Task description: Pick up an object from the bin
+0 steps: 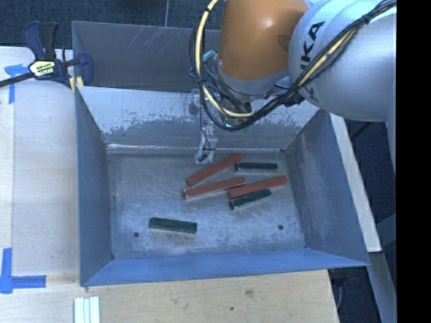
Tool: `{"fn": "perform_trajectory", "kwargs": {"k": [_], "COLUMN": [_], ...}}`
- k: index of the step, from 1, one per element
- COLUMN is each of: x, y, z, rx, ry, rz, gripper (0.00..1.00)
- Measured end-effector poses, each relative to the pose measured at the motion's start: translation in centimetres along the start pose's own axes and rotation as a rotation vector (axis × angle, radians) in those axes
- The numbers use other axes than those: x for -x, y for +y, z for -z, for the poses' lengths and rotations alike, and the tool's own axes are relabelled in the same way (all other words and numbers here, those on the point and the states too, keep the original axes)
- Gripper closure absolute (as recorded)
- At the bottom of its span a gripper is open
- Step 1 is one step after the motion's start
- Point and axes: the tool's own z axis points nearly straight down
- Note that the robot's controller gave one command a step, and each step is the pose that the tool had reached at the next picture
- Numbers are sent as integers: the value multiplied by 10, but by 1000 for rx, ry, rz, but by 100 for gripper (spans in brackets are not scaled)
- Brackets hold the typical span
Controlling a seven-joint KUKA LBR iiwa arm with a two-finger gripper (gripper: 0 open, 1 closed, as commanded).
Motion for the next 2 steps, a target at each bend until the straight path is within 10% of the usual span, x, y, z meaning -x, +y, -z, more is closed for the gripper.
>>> {"fn": "perform_trajectory", "kwargs": {"k": [1,2], "x": [-24,-30], "y": [-66,-69], "z": [-173,-137], "rx": [-2,0], "ry": [-1,-11], "rz": [133,37], "gripper": [0,0]}}
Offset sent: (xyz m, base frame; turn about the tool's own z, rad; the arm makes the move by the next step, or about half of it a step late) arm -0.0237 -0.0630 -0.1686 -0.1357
